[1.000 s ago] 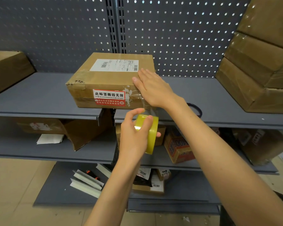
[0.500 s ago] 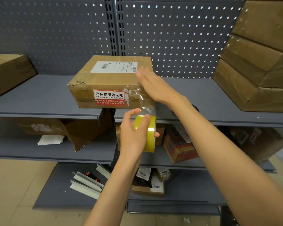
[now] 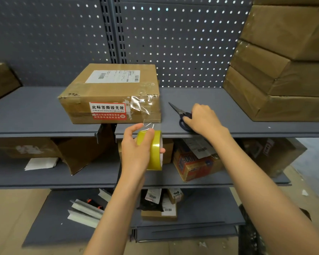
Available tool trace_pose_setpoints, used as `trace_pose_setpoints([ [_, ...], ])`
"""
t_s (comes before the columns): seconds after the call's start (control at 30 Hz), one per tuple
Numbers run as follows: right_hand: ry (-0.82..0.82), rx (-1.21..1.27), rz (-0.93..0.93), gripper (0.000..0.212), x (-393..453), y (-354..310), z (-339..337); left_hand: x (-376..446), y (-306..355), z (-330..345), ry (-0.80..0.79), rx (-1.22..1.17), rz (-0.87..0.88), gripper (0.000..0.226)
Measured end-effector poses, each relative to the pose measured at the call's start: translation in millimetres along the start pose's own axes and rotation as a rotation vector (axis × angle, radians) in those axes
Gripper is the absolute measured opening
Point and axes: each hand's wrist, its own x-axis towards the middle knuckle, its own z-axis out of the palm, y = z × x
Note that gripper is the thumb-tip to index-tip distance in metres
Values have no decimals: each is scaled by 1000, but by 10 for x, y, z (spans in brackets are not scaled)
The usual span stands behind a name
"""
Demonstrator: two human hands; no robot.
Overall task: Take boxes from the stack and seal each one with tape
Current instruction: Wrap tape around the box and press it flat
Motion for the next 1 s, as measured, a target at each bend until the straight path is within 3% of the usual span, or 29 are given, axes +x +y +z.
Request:
trace_pose_setpoints([
  [0.23, 2, -10, 40, 21, -106, -8, 11, 21, 1, -17, 10, 14, -12, 38],
  [0.43, -13, 445, -49, 27, -108, 129, -116, 30, 1, -15, 21, 14, -3, 37],
  [0.6, 9, 584, -216, 33, -208, 114, -196, 19, -11, 3, 30, 21, 6, 37],
  [0.83, -156, 521, -216, 59, -389, 217, -263, 34, -36, 2, 29, 26, 12, 38],
  [1.0, -206, 492, -228, 60, -468, 312, -372, 52, -37, -6, 37, 23, 15, 37],
])
